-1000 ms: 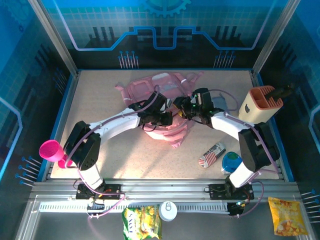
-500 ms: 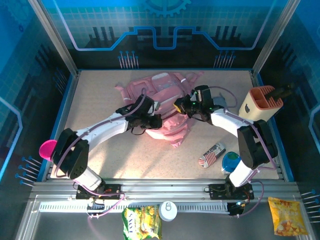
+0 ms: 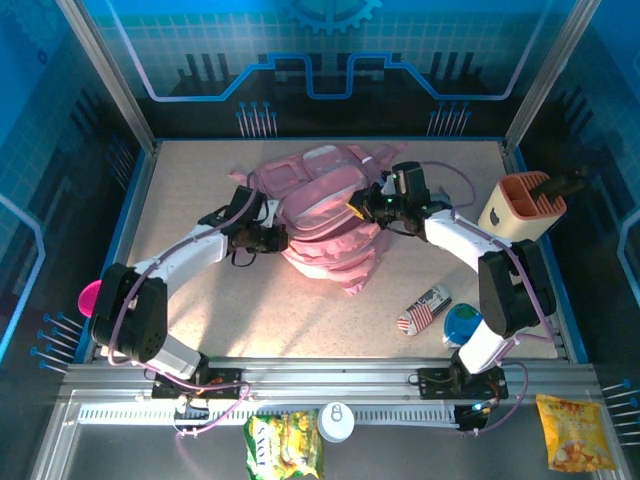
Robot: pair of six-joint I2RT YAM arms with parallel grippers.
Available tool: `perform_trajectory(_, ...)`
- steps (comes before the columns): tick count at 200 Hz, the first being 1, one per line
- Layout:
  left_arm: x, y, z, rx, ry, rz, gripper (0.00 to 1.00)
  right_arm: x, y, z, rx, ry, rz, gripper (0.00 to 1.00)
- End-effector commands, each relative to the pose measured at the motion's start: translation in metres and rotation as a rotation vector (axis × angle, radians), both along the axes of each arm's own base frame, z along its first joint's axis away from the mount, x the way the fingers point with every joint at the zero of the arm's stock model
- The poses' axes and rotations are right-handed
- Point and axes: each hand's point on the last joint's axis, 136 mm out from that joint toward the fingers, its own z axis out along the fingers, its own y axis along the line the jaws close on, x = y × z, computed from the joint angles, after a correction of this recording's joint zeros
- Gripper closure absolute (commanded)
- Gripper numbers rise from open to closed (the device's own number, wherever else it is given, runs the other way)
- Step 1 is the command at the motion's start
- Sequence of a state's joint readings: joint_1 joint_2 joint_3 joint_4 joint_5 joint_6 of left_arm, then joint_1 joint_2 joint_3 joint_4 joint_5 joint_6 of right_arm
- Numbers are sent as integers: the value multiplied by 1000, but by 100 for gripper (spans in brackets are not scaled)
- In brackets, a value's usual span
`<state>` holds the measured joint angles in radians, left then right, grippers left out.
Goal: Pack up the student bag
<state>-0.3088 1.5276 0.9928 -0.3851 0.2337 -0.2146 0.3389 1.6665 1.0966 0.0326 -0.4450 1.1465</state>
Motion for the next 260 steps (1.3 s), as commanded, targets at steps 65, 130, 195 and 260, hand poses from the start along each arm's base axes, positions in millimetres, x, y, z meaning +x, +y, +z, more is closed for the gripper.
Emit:
perform_trajectory(65,68,72,-10,297,-11,-124,100,4,-10,38,-14,-137,47,90)
perform_trajectory(130,103,100,1,328,-74,195,100,2,10,32,18,-127,144,90)
perform_trajectory(195,59,147,10,433,-165,441,79,1,60,13,39,-94,270,85)
perform_trajectory(260,38,135,37,341,-195,426,30,-11,-26,9,-409,-162,91,28)
